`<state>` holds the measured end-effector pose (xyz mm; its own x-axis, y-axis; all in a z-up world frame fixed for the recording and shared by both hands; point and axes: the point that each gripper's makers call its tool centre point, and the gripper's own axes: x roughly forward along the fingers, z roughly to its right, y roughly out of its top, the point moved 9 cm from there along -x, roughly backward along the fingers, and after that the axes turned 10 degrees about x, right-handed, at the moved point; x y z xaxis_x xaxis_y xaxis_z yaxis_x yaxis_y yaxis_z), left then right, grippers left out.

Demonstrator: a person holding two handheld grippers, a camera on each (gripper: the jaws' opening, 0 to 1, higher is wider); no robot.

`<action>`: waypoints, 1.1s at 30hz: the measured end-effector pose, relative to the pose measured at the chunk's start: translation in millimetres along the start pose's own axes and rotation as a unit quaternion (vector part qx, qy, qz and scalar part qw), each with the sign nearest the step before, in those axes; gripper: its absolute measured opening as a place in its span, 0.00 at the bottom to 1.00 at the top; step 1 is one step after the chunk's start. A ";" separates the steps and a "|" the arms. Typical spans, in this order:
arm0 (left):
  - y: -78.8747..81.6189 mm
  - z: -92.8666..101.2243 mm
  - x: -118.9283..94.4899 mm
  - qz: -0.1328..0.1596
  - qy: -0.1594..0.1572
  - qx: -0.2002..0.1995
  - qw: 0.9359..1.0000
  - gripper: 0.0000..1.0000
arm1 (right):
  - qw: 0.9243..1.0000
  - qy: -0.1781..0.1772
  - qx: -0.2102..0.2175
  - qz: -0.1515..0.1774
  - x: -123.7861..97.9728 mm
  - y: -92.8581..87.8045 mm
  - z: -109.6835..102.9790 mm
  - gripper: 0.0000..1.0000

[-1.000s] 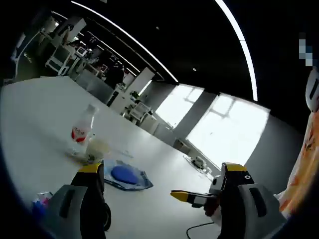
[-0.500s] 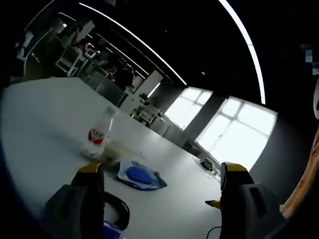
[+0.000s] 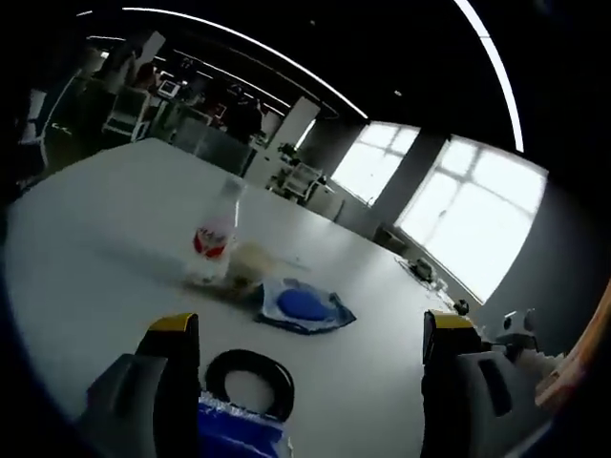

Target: Arrange the tabletop items into an orderly group along one side of the table until the central work area is clear of visible clutter.

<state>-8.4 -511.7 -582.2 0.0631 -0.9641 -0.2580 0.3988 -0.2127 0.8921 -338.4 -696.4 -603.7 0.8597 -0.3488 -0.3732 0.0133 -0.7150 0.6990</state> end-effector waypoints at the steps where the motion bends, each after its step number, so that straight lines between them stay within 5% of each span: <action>1: 0.2 -1.0 -0.7 -0.001 0.001 0.002 1.000 1.00 | 1.000 0.000 0.001 0.000 0.0 0.0 0.0 0.47; 22: -5.5 -19.9 -21.9 -0.001 0.048 0.009 0.999 0.99 | 0.999 0.029 0.012 -0.032 18.9 -6.6 -12.1 0.48; 33: -6.8 -26.0 -24.0 -0.035 0.056 0.047 0.997 0.96 | 0.998 0.031 0.025 -0.040 18.5 -13.5 -10.6 0.49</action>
<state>11.1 -483.0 -591.8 0.1420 -0.9235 -0.3563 0.3193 -0.2980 0.8996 -317.3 -686.9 -613.6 0.8866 -0.2522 -0.3879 0.0597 -0.7691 0.6364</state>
